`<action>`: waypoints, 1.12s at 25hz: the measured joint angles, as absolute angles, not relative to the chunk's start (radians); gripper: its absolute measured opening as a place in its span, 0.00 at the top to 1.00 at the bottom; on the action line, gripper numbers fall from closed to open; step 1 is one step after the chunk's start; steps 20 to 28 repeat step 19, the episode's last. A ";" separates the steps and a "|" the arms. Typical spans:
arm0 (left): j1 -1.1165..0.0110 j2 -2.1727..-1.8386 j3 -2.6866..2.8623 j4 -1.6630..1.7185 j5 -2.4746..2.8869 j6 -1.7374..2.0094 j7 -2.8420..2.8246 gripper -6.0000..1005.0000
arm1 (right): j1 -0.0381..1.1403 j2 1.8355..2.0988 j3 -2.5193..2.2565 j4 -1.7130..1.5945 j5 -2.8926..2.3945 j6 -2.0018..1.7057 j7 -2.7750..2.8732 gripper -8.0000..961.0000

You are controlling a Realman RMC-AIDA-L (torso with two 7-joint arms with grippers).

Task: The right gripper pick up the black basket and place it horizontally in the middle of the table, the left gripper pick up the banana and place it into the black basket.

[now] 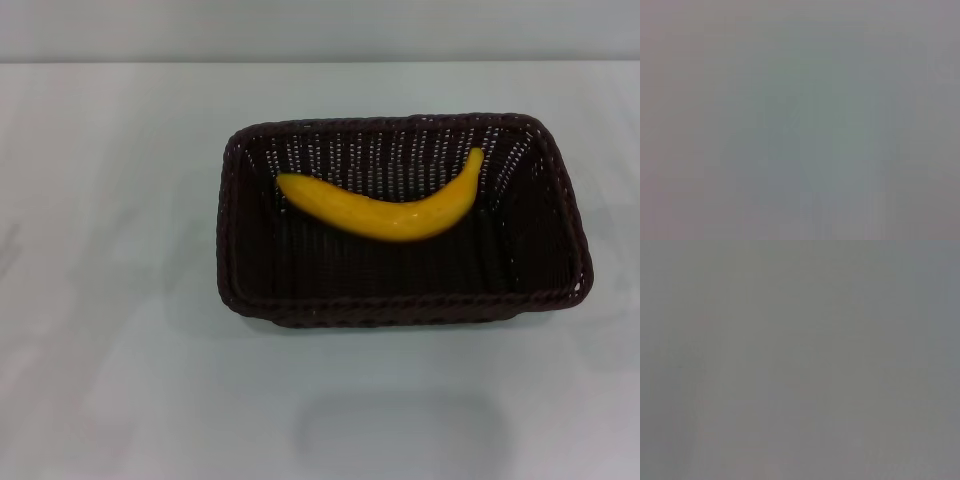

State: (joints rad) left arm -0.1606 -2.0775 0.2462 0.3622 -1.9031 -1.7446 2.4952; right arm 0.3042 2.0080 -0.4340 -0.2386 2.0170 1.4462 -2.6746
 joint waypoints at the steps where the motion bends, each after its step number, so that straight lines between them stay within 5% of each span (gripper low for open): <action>1: -0.159 -2.077 0.246 0.329 -1.925 -1.752 2.519 0.12 | 0.306 2.008 -0.422 -0.232 2.017 1.446 -2.679 0.10; 28: -0.208 -2.085 0.244 -0.005 -2.173 -1.693 2.818 0.12 | 0.302 2.008 -0.118 -0.088 1.993 1.421 -2.792 0.10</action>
